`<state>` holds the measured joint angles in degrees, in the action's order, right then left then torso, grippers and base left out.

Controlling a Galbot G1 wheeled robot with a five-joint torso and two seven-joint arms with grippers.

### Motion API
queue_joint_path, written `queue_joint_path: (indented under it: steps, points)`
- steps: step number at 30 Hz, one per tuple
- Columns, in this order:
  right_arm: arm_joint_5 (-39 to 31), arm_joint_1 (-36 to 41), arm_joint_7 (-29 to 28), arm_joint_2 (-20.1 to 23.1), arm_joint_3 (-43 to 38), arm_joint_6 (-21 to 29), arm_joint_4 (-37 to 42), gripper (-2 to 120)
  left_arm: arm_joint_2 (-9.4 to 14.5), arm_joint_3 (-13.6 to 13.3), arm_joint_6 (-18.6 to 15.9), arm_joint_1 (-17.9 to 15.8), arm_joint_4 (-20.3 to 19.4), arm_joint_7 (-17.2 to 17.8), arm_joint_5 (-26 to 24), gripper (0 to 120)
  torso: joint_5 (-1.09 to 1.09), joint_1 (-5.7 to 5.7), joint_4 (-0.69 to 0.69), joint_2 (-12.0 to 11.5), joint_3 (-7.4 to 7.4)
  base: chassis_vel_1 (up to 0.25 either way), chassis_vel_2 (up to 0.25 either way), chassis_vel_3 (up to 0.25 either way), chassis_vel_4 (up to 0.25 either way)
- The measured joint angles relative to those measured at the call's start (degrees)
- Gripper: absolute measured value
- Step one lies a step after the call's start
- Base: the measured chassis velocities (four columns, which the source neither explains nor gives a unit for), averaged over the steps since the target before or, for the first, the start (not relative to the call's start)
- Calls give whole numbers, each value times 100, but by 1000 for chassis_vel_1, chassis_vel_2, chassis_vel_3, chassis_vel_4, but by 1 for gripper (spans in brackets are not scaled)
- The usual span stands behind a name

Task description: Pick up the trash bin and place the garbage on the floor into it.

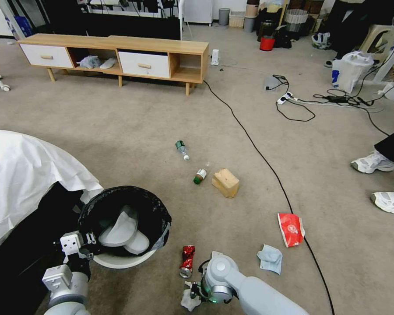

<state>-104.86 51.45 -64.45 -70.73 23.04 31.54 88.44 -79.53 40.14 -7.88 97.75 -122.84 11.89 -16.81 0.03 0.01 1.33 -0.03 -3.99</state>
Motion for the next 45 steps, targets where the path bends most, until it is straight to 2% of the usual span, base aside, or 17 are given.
queue_joint_path:
  steps: [1, 4, 5, 30, 39, 45]
  points:
    - [-11, -11, -37, 6, 4, -11, 54, 11, -2, -6, 0, 6, -10, -6, 0, 1, -1, 0, 1, 1, 0, 0, 0, 0, 0]
    - [-17, -20, -60, 10, 5, -21, 83, 6, -3, -6, 0, 7, -12, -4, 1, 1, -1, 0, 1, 0, 0, 0, 0, 0, 0]
    - [-24, -30, -81, 13, 9, -30, 118, 0, -3, -6, 0, 7, -15, -2, 3, 1, -1, 0, 1, 1, 0, 0, 0, 0, 0]
    - [-88, -75, -291, 237, 17, -168, 757, 0, -3, 16, 0, 23, -58, -6, -1, 1, -3, 0, 2, 3, 1, 0, 0, 0, 0]
    - [-190, -187, -494, 704, -44, -285, 1570, 0, 182, -44, -115, -37, -38, 31, -217, 1, -3, 0, 2, 3, 1, 0, 0, 0, 0]
    - [-200, -171, -545, 925, -119, -304, 1836, 0, 258, -87, -163, -54, -46, 63, -275, 1, -3, 0, 1, 3, 0, 0, 0, 0, 0]
